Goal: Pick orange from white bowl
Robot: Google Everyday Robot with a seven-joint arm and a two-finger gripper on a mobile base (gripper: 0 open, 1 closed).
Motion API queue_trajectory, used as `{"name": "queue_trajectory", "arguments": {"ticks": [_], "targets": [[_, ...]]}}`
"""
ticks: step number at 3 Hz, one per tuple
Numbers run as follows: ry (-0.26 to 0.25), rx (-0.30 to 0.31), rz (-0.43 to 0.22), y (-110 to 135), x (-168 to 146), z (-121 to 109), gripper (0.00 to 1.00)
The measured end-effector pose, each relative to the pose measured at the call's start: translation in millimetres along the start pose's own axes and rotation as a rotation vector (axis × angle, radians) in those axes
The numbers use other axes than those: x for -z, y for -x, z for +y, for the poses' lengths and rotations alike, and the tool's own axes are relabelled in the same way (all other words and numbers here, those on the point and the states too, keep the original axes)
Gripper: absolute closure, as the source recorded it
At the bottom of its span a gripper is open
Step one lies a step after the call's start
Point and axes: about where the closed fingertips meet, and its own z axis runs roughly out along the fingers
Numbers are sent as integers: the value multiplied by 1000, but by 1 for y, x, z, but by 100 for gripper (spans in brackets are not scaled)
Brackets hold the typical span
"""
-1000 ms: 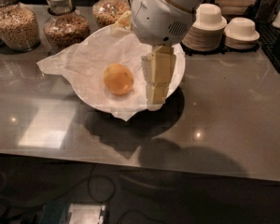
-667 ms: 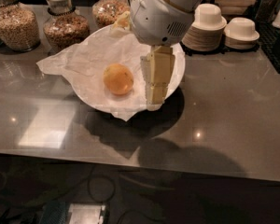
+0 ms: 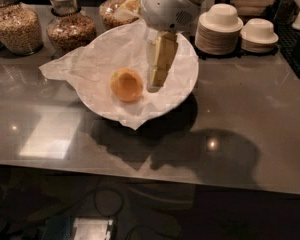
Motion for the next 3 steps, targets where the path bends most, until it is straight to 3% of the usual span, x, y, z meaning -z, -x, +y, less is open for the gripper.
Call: {"name": "queue_trajectory", "arguments": {"ticks": [1, 2, 3], "targets": [[-39, -23, -16, -4, -1, -36, 0], [-63, -32, -23, -1, -13, -56, 0], [-43, -65, -69, -6, -39, -61, 0]]}}
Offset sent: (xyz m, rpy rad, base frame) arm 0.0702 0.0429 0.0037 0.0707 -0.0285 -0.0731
